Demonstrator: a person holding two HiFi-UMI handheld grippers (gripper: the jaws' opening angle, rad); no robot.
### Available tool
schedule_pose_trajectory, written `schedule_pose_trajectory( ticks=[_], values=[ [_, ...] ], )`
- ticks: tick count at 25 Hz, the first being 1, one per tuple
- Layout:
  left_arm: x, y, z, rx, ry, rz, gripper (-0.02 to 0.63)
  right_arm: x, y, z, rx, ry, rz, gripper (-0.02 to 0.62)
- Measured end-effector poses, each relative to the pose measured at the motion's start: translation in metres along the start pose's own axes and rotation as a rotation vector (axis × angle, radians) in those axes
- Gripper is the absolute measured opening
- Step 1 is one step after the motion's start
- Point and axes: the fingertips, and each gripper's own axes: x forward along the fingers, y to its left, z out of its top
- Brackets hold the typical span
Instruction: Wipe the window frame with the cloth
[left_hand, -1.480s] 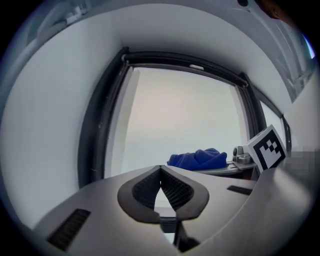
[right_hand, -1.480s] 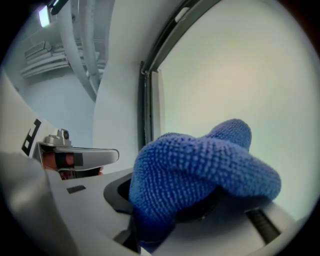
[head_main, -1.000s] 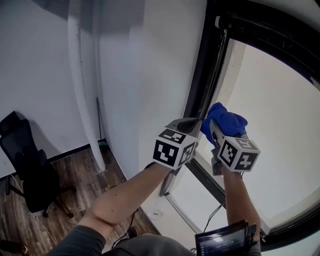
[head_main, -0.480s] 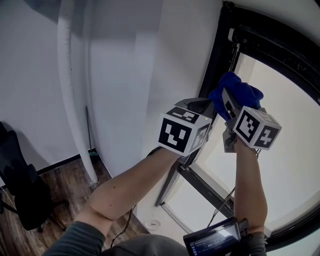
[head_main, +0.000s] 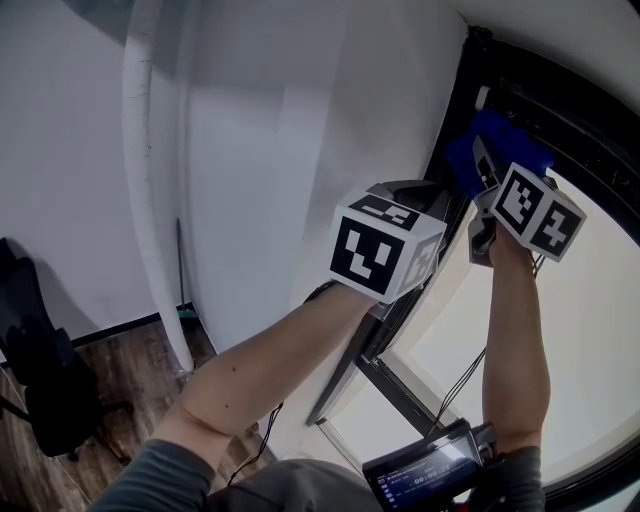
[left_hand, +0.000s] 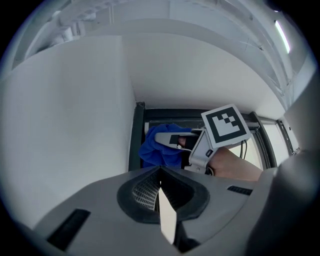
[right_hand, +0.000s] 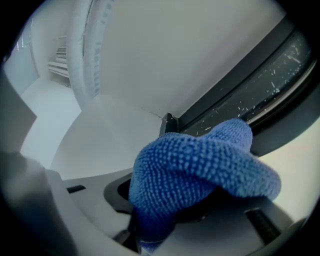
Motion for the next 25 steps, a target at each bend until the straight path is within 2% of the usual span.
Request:
schedule_pose_trajectory(
  ticks=[4,7,10,18,25],
  values=[
    [0.003,0.009,0.002,-0.010,0.015,-0.003,0.005,0.018,-0.008,-0.004,0.043,0.015,-0.037,0.158],
    [0.005,0.008,0.000,-0.014,0.011,-0.010,0.005,0.017,-0.012,-0.010,0.026,0.016,-0.054,0.158],
    [0.005,0.011,-0.017,-0.020,0.034,-0.017,0.005,0.013,-0.010,-0.022,0.008,0.020,-0.058,0.158],
    [-0.003,0.006,-0.077,-0.052,0.089,-0.027,0.005,-0.007,0.005,-0.094,0.013,0.101,-0.032,0.158],
    [-0.017,-0.001,-0.123,-0.081,0.120,-0.015,0.005,-0.031,0.011,-0.174,0.030,0.204,-0.001,0.158]
  ],
)
